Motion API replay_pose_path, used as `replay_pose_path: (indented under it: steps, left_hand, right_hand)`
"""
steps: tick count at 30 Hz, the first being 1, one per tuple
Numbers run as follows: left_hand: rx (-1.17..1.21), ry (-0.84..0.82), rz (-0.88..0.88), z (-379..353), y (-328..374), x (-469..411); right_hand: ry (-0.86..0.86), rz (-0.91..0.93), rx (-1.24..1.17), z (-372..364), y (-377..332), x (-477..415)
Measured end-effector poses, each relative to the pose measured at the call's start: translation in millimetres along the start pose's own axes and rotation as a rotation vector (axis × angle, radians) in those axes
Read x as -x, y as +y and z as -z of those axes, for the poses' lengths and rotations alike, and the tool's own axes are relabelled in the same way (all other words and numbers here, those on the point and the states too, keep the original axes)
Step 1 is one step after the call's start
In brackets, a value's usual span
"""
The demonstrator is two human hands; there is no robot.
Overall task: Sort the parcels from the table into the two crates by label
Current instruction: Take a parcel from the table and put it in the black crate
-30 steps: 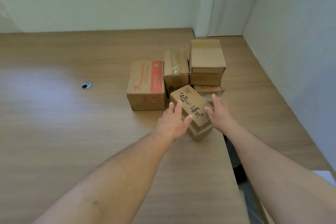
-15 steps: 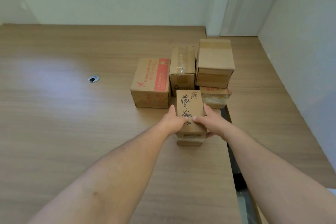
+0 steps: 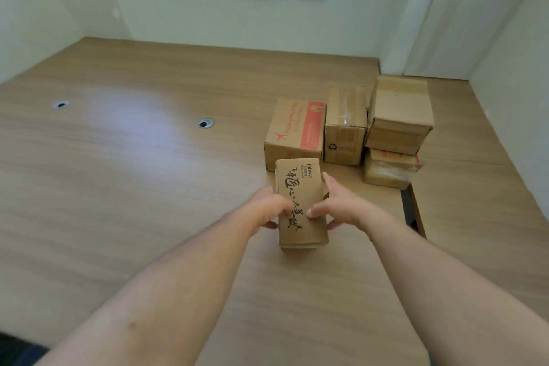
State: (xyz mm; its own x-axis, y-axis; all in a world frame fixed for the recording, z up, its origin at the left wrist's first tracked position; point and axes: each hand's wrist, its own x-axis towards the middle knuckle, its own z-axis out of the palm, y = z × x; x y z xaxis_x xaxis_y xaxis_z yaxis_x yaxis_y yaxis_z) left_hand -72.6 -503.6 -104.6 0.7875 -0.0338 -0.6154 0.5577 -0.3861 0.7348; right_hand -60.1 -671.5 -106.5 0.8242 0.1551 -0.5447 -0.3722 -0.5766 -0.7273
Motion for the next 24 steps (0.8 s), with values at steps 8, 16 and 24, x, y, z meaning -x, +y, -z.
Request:
replay_pose_path:
  steps: [8, 16, 24]
  left_hand:
    - [0.180, 0.149, -0.023, 84, -58, 45]
    - [0.398, 0.346, -0.003, 173, -122, 99]
    - [0.578, 0.519, -0.027, 256, -200, 161]
  right_hand:
    - [-0.127, 0.136, -0.003, -88, -57, 9]
    - [-0.195, 0.167, 0.016, -188, -123, 20]
    - [-0.283, 0.245, 0.090, -300, -187, 36]
